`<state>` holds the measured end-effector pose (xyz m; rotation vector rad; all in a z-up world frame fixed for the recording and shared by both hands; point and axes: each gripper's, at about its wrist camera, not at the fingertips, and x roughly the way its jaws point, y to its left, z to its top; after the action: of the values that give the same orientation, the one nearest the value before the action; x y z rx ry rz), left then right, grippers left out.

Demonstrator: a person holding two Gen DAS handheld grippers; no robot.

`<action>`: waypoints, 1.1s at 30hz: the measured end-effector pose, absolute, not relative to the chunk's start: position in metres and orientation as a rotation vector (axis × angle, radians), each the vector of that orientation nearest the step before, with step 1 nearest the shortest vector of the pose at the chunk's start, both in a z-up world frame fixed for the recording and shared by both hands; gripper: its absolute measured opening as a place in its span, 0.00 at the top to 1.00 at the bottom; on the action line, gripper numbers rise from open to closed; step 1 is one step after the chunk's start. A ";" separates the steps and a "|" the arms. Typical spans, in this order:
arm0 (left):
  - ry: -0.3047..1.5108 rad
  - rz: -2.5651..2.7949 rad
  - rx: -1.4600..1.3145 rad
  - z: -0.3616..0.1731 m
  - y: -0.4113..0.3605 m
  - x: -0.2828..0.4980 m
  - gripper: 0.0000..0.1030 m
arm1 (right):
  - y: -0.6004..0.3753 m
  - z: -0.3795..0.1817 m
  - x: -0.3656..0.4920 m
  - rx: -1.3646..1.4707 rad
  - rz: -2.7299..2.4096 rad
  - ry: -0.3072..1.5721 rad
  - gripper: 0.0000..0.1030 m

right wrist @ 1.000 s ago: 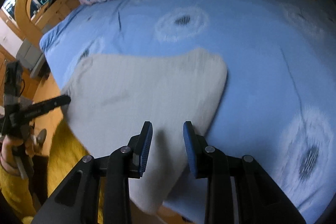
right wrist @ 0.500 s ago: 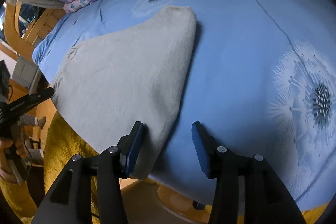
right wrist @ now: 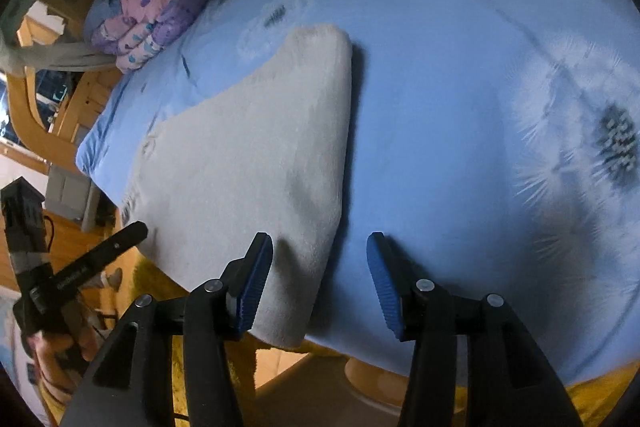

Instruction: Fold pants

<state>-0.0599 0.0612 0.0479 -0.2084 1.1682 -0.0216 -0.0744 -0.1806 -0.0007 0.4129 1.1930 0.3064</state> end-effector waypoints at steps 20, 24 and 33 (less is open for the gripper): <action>1.131 -0.058 -0.179 0.042 0.054 -0.067 0.54 | -0.153 0.002 -0.074 0.349 0.376 1.146 0.42; 1.131 -0.057 -0.178 0.042 0.054 -0.067 0.53 | -0.155 0.001 -0.074 0.378 0.386 1.137 0.63; 1.138 -0.056 -0.182 0.044 0.052 -0.066 0.52 | -0.160 0.022 -0.077 0.401 0.407 1.068 0.89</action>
<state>-0.0664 0.0523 0.0441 -0.1825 1.1377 -0.0560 -0.0773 -0.1595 0.0220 0.4007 1.0681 0.4069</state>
